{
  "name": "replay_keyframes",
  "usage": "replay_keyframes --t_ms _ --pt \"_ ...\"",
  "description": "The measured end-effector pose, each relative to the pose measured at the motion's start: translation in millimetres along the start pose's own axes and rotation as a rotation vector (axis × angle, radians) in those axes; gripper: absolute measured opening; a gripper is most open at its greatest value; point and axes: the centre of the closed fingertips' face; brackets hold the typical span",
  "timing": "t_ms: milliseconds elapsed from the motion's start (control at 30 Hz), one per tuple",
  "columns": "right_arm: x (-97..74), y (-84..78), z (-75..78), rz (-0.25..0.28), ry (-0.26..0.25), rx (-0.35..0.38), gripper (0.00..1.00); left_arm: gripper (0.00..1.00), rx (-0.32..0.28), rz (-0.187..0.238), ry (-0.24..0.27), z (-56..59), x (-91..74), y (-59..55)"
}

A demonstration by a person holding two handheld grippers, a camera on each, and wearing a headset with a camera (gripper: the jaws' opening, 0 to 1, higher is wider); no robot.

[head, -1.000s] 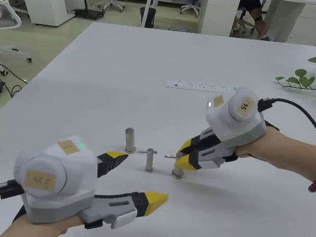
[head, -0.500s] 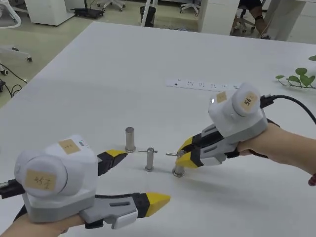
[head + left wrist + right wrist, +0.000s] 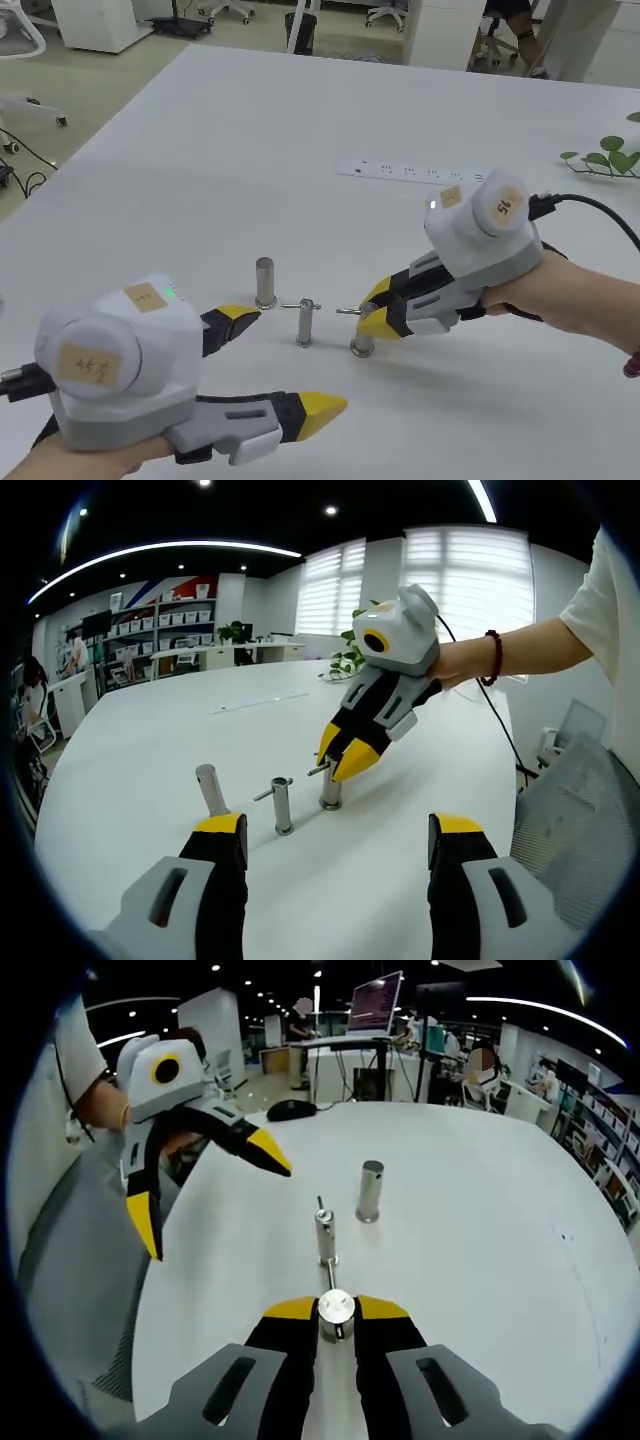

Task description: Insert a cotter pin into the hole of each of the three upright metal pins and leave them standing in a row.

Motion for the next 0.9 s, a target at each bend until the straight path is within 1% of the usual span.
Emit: replay_keyframes --t_ms 200,367,500,567,700,733,867,900 --pt "0.9 -0.3 0.3 0.003 -0.004 0.002 0.15 0.73 -0.001 0.002 0.003 -0.4 -0.7 0.6" --pt "5.5 -6.2 1.6 -0.019 -0.008 0.009 0.15 0.73 -0.001 0.002 0.005 -0.5 -1.3 0.7" --pt "5.9 -6.0 -1.5 0.009 0.005 0.075 0.21 0.74 -0.001 0.002 0.004 -0.8 -1.8 1.1" --pt "4.7 -6.1 -0.8 0.014 0.002 0.086 0.22 0.74 -0.001 0.004 0.006 -1.4 -1.9 1.6" --pt "-0.5 2.2 0.2 0.056 0.0 0.142 0.25 0.75 -0.006 0.015 0.011 -2.7 -2.8 4.4" --pt "-1.7 4.0 0.6 0.062 -0.001 0.147 0.26 0.76 -0.007 0.019 0.014 -3.0 -3.5 5.3" --pt "-6.3 17.8 1.4 0.1 -0.003 0.174 0.3 0.78 -0.008 0.026 0.021 -3.9 -5.3 7.7" --pt "-7.0 23.3 1.0 0.115 0.0 0.182 0.31 0.78 -0.014 0.028 0.025 -4.2 -5.9 8.5"
Point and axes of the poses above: the centre of the closed fingertips' face, and the gripper's own axes: x roughly forward along the fingers, z roughly to its right, y roughly out of its top, and after that the axes turned 2 degrees about -x, right-handed
